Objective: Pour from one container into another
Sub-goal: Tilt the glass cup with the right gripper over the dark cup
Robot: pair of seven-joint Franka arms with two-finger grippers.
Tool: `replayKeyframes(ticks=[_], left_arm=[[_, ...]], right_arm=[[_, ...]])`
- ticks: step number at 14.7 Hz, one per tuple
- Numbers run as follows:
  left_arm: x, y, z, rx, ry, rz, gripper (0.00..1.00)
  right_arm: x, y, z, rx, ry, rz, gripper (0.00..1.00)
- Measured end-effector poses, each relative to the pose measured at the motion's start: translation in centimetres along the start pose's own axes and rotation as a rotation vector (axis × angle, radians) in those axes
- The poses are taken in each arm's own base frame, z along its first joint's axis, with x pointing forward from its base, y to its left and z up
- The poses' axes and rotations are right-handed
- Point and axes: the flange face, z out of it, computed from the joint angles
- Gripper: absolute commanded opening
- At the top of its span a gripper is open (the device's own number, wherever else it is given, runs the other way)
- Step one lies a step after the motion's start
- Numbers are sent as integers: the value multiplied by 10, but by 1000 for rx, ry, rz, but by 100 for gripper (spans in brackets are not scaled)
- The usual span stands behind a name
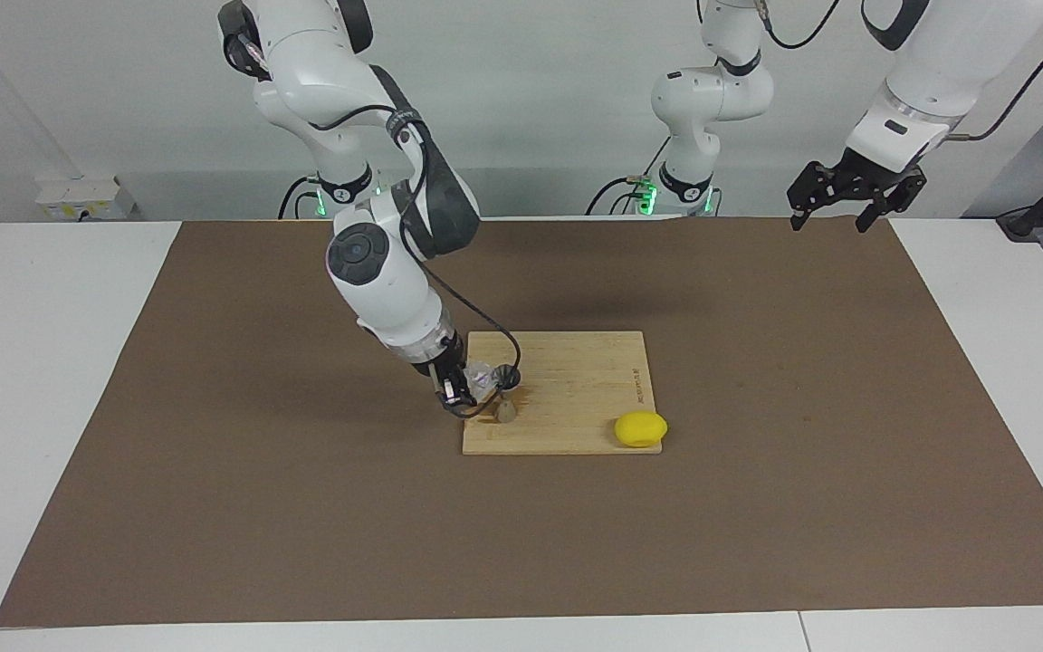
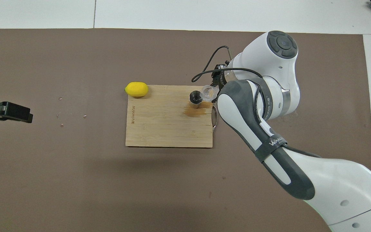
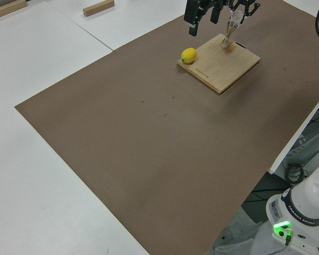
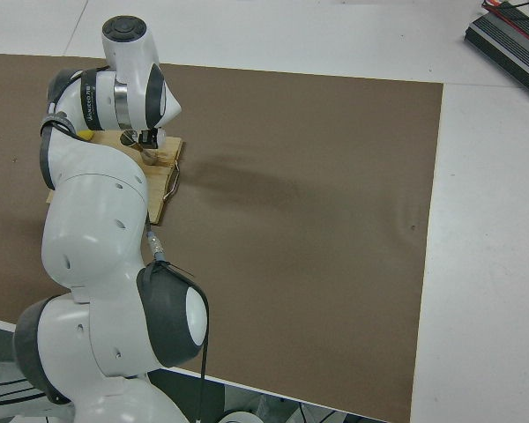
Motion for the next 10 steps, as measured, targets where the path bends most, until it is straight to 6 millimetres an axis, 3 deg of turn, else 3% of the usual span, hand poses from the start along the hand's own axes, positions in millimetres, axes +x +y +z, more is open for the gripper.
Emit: replayKeyframes(ticks=[10], left_arm=[[0, 0, 0, 1, 0, 1, 100]], right_arm=[[-21, 3, -4, 4, 131, -106, 0]])
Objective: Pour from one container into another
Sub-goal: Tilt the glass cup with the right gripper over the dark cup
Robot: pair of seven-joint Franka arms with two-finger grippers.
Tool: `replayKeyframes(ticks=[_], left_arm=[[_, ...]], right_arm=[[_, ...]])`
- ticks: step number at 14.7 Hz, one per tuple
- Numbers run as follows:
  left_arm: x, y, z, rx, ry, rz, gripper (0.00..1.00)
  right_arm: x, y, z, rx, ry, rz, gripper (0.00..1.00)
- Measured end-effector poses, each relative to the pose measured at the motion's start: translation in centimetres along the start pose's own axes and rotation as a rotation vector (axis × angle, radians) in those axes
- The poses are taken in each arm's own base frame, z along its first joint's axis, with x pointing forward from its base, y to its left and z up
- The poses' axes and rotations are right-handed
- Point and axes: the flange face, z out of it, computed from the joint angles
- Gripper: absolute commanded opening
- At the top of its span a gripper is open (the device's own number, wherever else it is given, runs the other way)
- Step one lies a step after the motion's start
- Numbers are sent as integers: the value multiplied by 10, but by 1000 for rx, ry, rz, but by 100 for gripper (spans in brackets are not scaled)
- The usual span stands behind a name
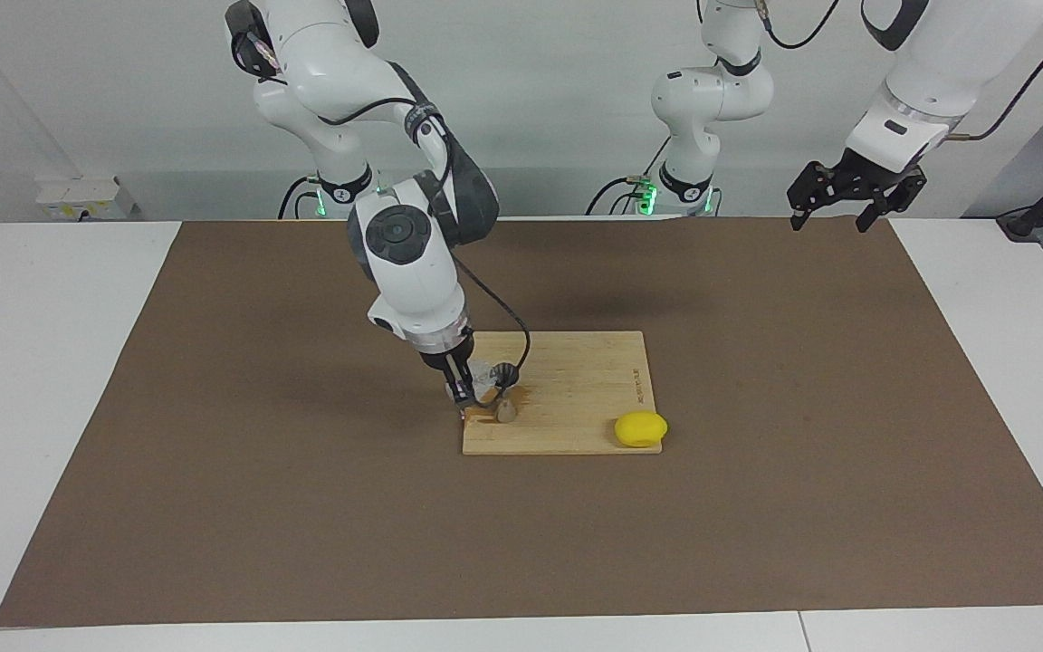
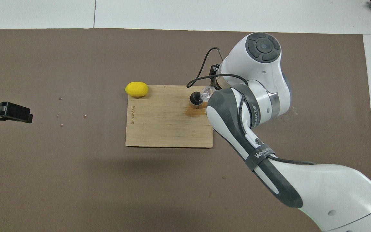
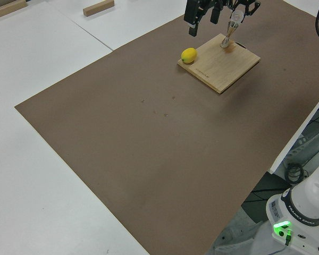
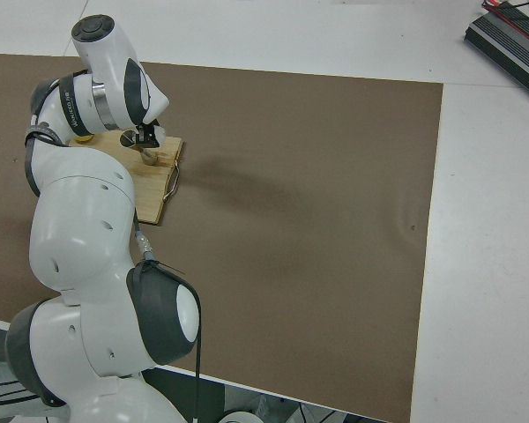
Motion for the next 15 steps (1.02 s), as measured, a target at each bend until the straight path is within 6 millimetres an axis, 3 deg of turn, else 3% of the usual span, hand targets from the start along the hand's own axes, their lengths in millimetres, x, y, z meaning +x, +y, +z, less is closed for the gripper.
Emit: replayKeyframes(ticks=[15], left_arm=[[0, 0, 0, 0, 0, 0, 100]], right_arm=[[-13, 2, -3, -7, 84, -63, 0]])
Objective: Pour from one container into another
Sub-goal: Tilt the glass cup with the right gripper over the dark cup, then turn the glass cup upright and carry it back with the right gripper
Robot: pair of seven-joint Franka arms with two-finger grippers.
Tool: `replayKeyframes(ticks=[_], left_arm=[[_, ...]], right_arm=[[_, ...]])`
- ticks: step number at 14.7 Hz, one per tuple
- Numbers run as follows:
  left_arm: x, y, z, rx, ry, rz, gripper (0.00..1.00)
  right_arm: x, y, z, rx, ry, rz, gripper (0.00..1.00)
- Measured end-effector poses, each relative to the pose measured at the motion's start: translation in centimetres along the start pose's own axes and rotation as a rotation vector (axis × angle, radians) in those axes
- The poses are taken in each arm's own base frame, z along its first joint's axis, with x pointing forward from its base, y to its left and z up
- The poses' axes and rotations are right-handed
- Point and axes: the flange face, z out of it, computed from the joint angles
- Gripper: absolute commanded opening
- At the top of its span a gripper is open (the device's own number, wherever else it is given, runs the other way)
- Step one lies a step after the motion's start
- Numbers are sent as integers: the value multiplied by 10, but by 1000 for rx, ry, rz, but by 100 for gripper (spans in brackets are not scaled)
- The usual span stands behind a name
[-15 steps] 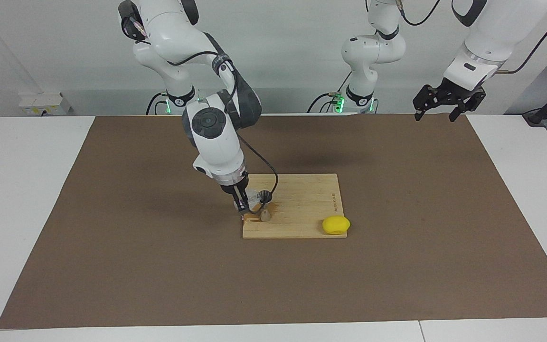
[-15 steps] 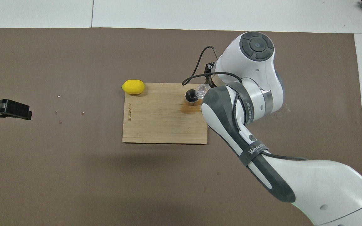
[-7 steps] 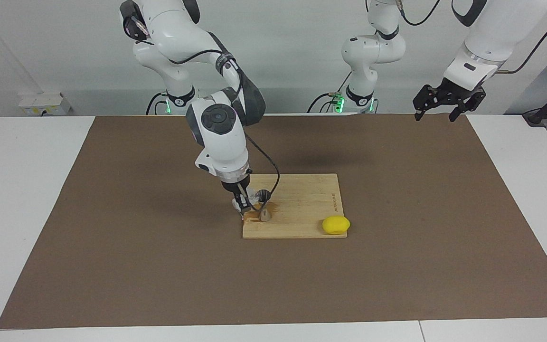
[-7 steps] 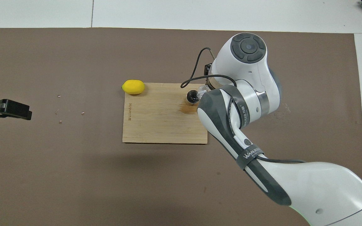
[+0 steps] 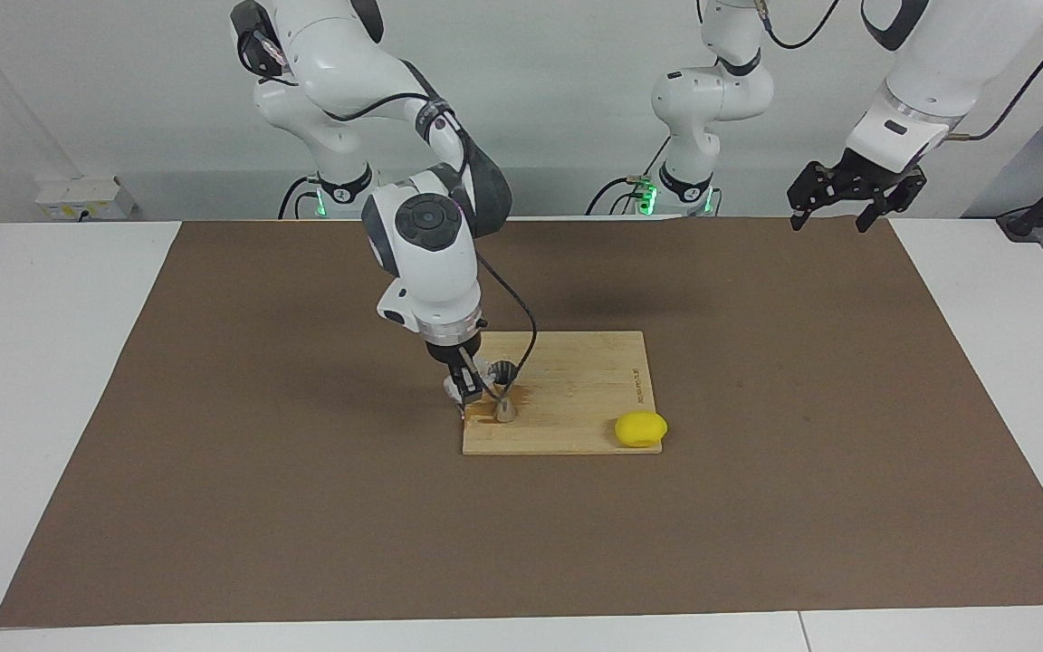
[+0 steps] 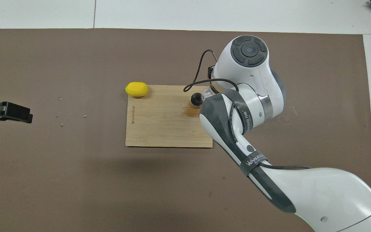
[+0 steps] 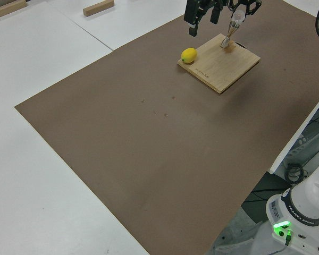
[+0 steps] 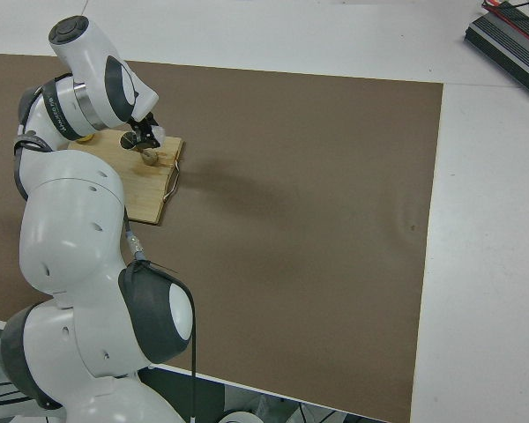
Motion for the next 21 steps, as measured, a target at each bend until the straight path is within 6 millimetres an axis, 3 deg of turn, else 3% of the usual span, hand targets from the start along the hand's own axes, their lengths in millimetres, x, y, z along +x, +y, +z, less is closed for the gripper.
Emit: replayKeyframes(ticks=[6, 16, 19, 21], left_arm=[[0, 0, 0, 0, 0, 0, 100], [0, 0, 0, 0, 0, 0, 100], [0, 0, 0, 0, 0, 0, 100], [0, 0, 0, 0, 0, 0, 100]], right_arm=[[1, -2, -1, 7, -56, 33, 0], [34, -6, -5, 16, -233, 134, 0], [64, -4, 1, 15, -305, 145, 0], [100, 5, 17, 4, -382, 178, 0]])
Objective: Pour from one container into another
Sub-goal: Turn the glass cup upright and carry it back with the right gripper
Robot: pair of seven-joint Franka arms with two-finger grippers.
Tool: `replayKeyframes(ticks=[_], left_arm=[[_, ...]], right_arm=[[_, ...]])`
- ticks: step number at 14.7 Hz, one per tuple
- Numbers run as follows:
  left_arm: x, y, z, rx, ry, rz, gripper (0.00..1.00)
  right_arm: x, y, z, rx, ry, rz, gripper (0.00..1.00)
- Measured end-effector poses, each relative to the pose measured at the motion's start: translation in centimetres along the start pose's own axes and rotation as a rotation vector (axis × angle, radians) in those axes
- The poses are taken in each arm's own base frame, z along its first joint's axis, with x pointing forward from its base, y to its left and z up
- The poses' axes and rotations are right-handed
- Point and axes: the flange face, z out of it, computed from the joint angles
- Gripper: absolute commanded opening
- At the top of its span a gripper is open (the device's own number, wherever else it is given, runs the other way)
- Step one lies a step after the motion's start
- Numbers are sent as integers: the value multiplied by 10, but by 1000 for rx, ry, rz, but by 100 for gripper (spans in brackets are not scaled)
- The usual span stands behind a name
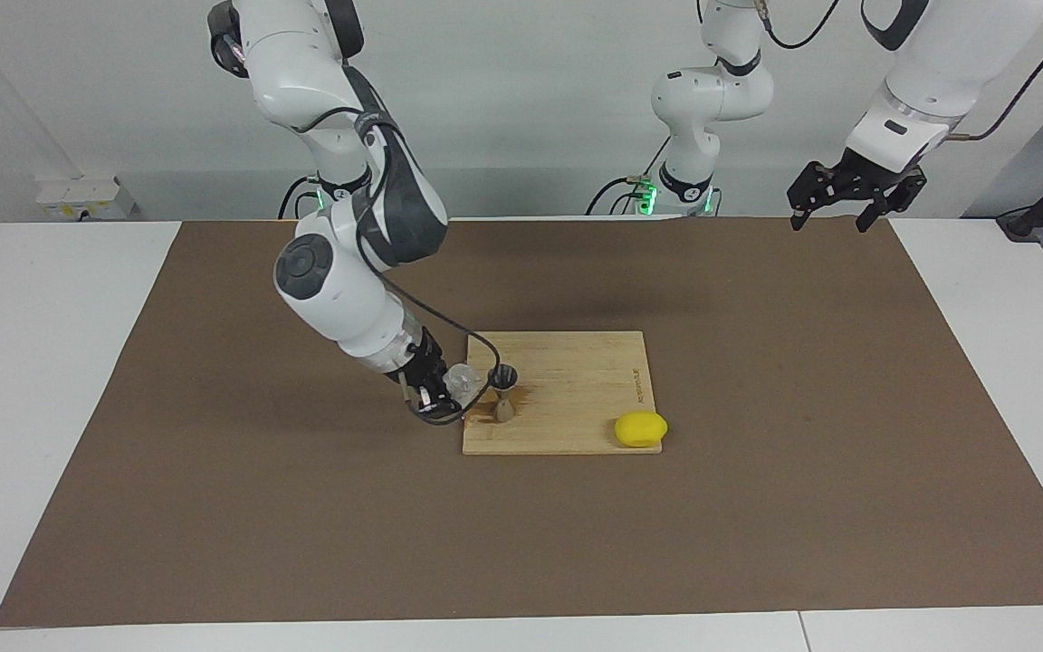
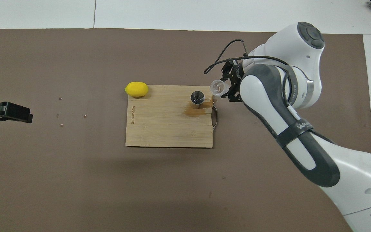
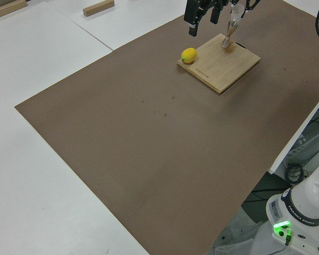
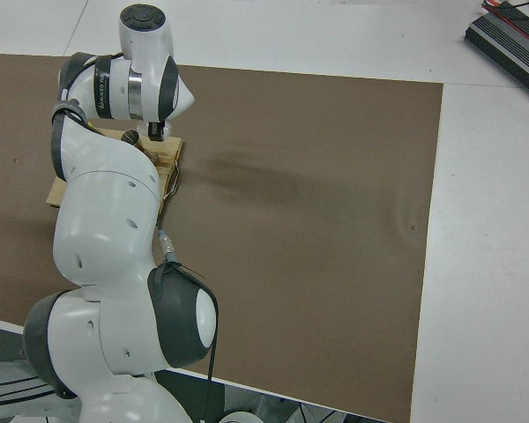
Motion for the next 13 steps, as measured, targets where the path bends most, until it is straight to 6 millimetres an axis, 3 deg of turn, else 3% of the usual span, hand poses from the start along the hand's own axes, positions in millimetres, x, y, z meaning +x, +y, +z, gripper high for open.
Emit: replayKeyframes(ticks=[3, 8, 13], left_arm=[[0, 0, 0, 0, 0, 0, 100], [0, 0, 0, 0, 0, 0, 100], [0, 0, 0, 0, 0, 0, 100]], right_arm=[[78, 16, 1, 2, -140, 47, 0], [198, 61, 7, 58, -291, 98, 0], [269, 104, 18, 68, -326, 83, 0]])
